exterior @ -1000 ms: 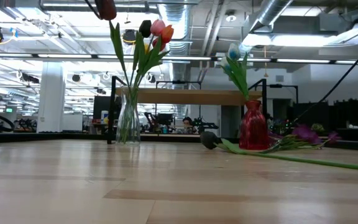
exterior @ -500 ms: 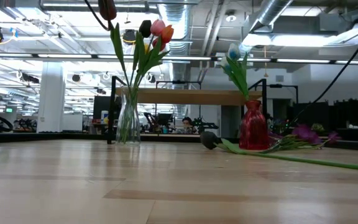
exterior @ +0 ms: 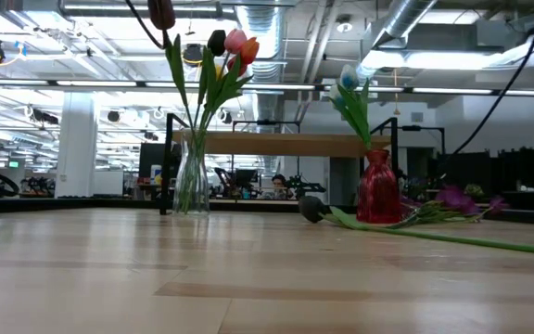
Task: Pick and place flowers into a vace then onto a shelf
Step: Put the yellow flower into the red vase
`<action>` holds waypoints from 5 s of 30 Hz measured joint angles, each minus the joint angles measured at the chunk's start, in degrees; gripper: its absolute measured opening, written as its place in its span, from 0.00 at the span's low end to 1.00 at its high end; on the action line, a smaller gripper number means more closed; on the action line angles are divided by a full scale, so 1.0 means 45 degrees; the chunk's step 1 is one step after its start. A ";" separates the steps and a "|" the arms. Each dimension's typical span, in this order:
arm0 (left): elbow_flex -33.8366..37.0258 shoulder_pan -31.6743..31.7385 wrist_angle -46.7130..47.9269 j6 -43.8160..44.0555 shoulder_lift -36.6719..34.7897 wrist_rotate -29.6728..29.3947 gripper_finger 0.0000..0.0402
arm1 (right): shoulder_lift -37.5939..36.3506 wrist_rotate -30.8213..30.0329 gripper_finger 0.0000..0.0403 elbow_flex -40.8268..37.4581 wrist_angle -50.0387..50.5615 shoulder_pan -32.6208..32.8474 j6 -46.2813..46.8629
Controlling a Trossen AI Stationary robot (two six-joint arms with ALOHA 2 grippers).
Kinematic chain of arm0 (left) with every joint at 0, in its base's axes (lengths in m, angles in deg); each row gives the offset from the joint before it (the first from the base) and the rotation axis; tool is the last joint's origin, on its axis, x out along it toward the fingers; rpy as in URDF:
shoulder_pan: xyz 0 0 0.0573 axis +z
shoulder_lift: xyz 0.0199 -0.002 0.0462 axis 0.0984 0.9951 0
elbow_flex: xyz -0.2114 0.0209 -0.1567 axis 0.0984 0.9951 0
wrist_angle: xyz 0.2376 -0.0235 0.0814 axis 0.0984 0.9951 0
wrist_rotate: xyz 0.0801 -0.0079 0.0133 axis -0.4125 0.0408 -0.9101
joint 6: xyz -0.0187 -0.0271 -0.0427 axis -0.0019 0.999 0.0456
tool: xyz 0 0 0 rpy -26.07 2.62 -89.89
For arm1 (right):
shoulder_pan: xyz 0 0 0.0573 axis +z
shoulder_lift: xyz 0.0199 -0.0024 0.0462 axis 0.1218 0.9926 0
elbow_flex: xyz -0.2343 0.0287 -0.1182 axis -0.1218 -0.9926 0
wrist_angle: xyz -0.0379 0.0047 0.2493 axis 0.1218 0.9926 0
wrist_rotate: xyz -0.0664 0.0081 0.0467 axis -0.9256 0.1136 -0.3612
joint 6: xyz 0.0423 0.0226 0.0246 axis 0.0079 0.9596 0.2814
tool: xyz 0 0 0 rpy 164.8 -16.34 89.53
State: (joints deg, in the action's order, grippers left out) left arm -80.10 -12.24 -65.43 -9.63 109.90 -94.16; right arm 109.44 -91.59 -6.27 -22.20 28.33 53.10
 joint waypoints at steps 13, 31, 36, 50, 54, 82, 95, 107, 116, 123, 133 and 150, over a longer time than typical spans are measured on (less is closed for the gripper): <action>-0.0014 0.0083 -0.0250 -0.0205 0.0167 -0.0069 0.34 | 0.1252 0.0585 0.00 0.1259 0.0470 -0.0216 0.0245; -0.0014 0.0068 -0.1057 -0.0278 0.0167 0.0237 0.34 | 0.1248 0.0187 0.00 0.1254 0.1399 -0.0216 0.0357; -0.0014 0.0068 -0.1039 -0.0318 0.0167 0.0167 0.31 | 0.1248 0.0187 0.00 0.1254 0.1443 -0.0211 0.0285; -0.0629 0.0161 0.0722 -0.1083 0.0162 -0.0812 0.00 | 0.0104 -0.1798 0.15 0.1239 0.4667 0.0531 0.0224; -0.1992 0.0396 0.3224 -0.1040 0.0162 -0.0724 0.00 | -0.1181 -0.2444 0.20 0.1244 0.7674 0.0941 0.0652; -0.5832 0.2531 0.8008 -0.0441 0.2664 0.5007 0.00 | -0.1486 0.1715 0.22 0.1239 0.9697 -0.0580 0.4569; -0.5832 0.2545 0.8390 -0.0442 0.2664 0.5236 0.00 | -0.1511 0.1955 0.34 0.1239 1.0510 -0.0619 0.4768; -0.5832 0.2545 0.8132 -0.0447 0.2664 0.5226 0.00 | -0.1168 0.2882 0.50 0.1251 0.8763 -0.0704 0.4905; -0.5832 0.2545 0.7972 -0.0447 0.2664 0.5187 0.00 | -0.0777 0.2945 0.31 0.1231 0.8601 -0.1112 0.4911; -0.5832 0.2545 0.7968 -0.0146 0.2653 0.5173 0.00 | -0.0782 0.2943 0.03 0.1234 0.8366 -0.1262 0.4467; -0.5808 0.2190 0.8994 -0.0117 0.1759 0.4646 0.11 | -0.0831 0.2811 0.01 0.1278 0.8337 -0.1259 0.4558; -0.5621 0.0779 1.0833 0.1384 -0.0830 0.2036 0.43 | -0.1022 0.1080 0.00 0.1237 0.8138 -0.1089 0.4197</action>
State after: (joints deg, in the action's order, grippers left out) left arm -105.39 -8.74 -16.68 -3.41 106.17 -84.99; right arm 104.84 -86.72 -0.70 14.42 23.43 71.98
